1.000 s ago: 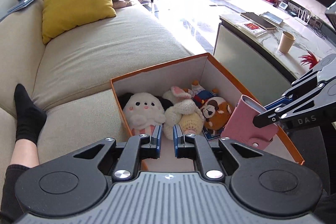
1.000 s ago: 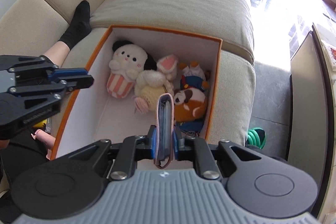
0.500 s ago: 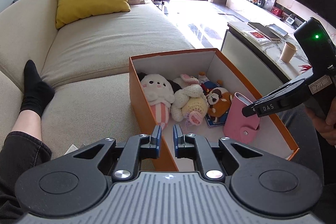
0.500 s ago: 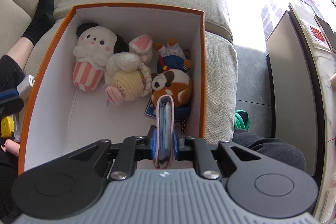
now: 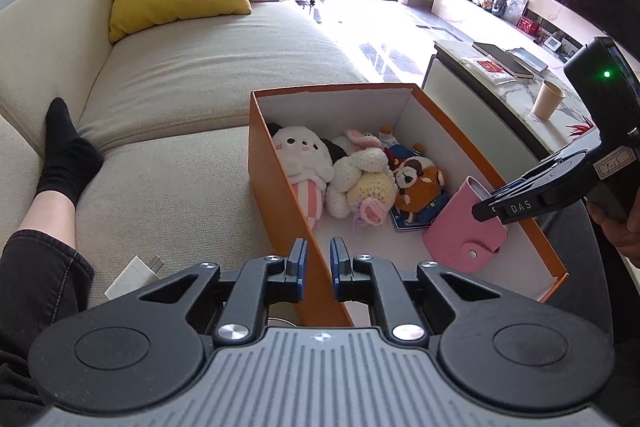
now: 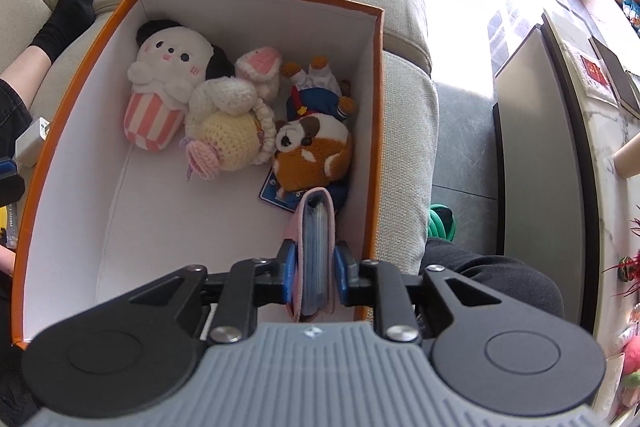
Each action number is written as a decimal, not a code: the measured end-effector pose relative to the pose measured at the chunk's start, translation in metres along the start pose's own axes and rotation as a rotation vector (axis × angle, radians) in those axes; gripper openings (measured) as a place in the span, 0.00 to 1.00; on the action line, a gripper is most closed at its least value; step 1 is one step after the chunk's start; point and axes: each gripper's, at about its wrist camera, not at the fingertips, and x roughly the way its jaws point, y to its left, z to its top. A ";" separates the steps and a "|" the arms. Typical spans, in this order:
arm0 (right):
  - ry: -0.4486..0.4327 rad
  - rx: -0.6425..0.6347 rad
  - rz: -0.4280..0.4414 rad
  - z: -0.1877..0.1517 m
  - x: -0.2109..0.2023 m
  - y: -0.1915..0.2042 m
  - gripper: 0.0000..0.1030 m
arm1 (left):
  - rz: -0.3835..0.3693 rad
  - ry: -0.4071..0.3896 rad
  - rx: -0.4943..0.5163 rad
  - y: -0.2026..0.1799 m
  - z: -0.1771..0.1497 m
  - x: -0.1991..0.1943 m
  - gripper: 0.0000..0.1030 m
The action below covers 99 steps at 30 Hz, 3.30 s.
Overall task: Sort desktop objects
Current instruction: 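Withdraw both tools from the box toward the charger and compact, then grasp the white lotion tube with the right tool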
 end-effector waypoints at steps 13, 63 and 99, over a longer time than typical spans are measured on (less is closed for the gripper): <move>-0.067 -0.072 0.018 0.004 -0.018 0.010 0.35 | 0.005 -0.012 -0.030 0.005 -0.007 -0.009 0.14; -0.032 -0.662 0.423 0.014 -0.026 0.195 0.26 | 0.111 0.135 0.053 0.068 -0.069 -0.053 0.18; 0.118 -1.013 0.313 0.010 0.005 0.228 0.45 | -0.067 0.381 0.091 0.015 -0.122 0.037 0.49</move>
